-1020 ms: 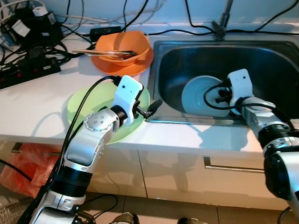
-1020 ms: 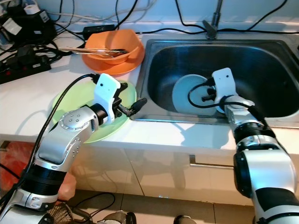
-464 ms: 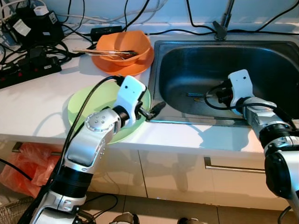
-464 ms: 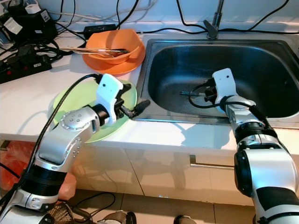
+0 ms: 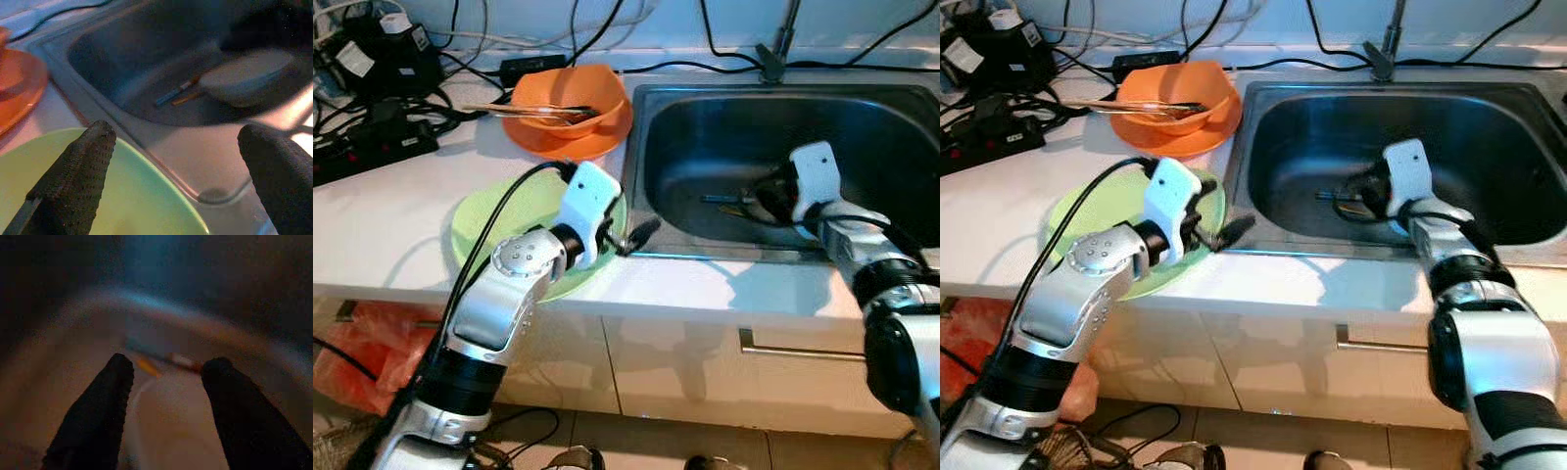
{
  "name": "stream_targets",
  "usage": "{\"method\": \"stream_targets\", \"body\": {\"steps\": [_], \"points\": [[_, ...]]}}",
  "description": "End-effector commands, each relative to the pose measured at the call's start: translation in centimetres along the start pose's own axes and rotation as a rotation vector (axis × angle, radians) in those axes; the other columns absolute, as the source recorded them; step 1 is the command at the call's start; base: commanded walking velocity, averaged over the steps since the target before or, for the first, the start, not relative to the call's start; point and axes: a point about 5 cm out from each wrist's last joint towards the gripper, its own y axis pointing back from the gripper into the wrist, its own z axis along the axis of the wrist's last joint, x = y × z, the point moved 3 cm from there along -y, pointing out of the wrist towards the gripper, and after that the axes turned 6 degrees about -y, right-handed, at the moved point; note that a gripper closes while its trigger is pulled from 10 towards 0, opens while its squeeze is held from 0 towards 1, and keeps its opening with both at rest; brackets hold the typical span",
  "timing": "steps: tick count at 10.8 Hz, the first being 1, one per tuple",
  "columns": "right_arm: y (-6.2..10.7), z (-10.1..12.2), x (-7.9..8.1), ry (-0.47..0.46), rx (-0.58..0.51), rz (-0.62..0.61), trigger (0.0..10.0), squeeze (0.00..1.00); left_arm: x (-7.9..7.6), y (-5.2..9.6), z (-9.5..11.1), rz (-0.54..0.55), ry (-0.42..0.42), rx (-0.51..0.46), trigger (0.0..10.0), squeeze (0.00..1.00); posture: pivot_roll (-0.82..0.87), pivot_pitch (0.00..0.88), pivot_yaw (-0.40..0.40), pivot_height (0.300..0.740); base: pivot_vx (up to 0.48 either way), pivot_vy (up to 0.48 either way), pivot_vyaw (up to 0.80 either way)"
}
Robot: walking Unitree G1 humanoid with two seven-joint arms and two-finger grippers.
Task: Kitchen organization
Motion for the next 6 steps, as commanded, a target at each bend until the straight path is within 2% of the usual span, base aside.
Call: {"method": "stream_targets", "body": {"steps": [1,2,3,4,6], "points": [[-0.2,2.3,0.8,-0.032,-0.088,0.041,10.0,1.0,-0.4,0.2,0.6,-0.037,-0.039,-0.007,10.0,1.0,0.06,0.12,0.073,0.74,0.0,0.0,0.0],[-0.3,4.1,2.0,-0.096,-0.169,0.091,10.0,1.0,-0.1,0.6,1.3,-0.07,-0.118,-0.004,10.0,1.0,0.06,0.119,0.073,0.74,0.0,0.0,0.0],[-0.4,4.6,2.3,-0.112,-0.192,0.097,10.0,1.0,0.0,0.8,1.8,-0.08,-0.159,-0.008,10.0,1.0,0.06,0.116,0.076,0.74,0.0,0.0,0.0],[-0.4,5.1,3.1,-0.177,-0.206,0.143,10.0,1.0,0.3,1.2,2.2,-0.079,-0.233,-0.012,10.0,1.0,0.06,0.116,0.076,0.74,0.0,0.0,0.0],[-0.3,5.7,4.4,-0.195,-0.231,0.204,10.0,1.0,0.3,2.2,2.7,-0.075,-0.29,-0.048,10.0,1.0,0.07,0.112,0.079,0.74,0.0,0.0,0.0]]}}
